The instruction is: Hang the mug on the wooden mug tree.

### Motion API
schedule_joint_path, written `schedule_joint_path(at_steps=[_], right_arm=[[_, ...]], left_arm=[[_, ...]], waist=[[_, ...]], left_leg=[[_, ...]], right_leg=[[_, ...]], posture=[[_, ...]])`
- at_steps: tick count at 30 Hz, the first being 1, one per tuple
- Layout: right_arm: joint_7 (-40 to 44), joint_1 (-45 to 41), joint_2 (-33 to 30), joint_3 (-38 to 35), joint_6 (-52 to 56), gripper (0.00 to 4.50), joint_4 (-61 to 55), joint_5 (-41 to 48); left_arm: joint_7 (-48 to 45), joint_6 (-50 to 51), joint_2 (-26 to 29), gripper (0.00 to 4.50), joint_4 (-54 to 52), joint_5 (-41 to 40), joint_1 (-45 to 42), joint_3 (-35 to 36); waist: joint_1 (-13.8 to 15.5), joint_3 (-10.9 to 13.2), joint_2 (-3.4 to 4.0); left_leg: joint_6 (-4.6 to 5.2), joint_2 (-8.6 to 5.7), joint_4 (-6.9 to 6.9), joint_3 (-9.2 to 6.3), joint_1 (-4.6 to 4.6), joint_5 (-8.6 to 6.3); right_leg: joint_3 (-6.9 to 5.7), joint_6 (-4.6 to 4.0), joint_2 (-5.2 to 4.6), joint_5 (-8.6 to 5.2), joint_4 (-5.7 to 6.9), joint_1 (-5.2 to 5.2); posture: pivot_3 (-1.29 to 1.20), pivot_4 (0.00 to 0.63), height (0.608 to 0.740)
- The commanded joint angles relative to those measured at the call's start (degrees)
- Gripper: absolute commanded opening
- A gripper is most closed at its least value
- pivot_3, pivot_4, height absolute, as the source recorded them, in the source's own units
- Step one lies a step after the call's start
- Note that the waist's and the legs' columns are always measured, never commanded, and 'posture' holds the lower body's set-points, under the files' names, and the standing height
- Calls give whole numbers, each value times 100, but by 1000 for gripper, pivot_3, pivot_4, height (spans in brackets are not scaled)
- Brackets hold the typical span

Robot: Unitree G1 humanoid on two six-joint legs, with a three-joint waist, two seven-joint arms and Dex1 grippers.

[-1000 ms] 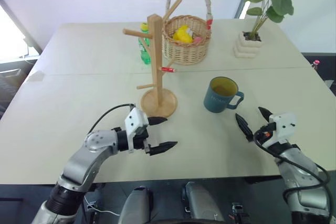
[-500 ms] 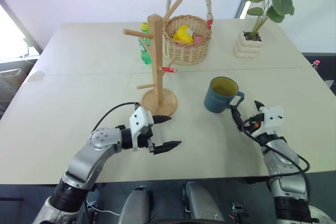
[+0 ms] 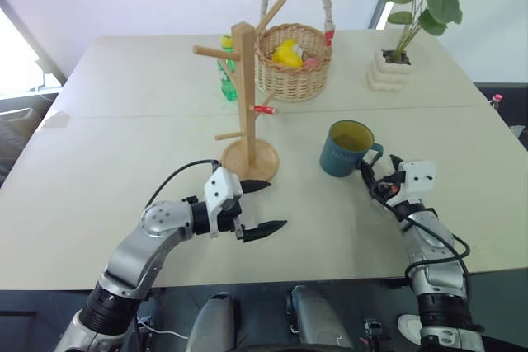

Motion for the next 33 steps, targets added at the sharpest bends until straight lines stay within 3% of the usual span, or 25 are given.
schedule_joint_path(at_steps=[1,3,4,8,13,18,25,33], right_arm=[[117,-89,45,-6,-131,1527,-58,150],[160,-70,61,6,-125,401,-104,169],[167,-66,67,9,-124,45,-127,171],[272,69,-120,159,15,45,-645,29],[1155,280,-1223,895,0,45,-1979,-706],[1952,-311,-2261,1345,200,45,-2879,-1113],[2320,-1675,-2440,1666,1474,45,-3461,-991],[2517,-2681,-2381,2051,2305,45,-3494,-1147]], left_arm=[[20,-182,-12,4500,-138,36,16,39],[20,-228,-20,4500,-89,63,21,38],[16,-242,-22,4500,-69,69,18,41],[21,-274,20,4500,-64,89,54,82],[39,-329,173,4500,41,99,143,322],[38,-468,308,4500,233,96,172,602],[101,-439,273,4500,155,-368,151,1241],[144,187,662,4500,-195,-1293,35,2181]], waist=[[0,0,0],[1,0,0],[4,0,0],[6,1,3],[-22,5,10],[-17,8,8],[21,11,1],[11,13,-1]], left_leg=[[0,0,0,0,0,0],[0,0,0,0,0,0],[0,0,0,0,-1,0],[0,0,0,0,-1,0],[0,-1,0,2,-1,0],[1,2,3,-3,3,0],[0,3,6,-8,-4,0],[0,1,5,-8,-12,0]], right_leg=[[0,0,0,0,0,0],[0,0,0,0,0,0],[0,0,0,0,0,0],[0,0,-1,0,0,0],[1,0,-1,0,-1,-2],[-3,0,6,0,1,2],[-7,0,1,0,-2,-2],[-8,0,-6,0,-10,-7]], posture=[[0,150,740],[0,150,740],[0,150,740],[0,150,740],[0,150,740],[0,150,740],[0,150,740],[0,150,740]])
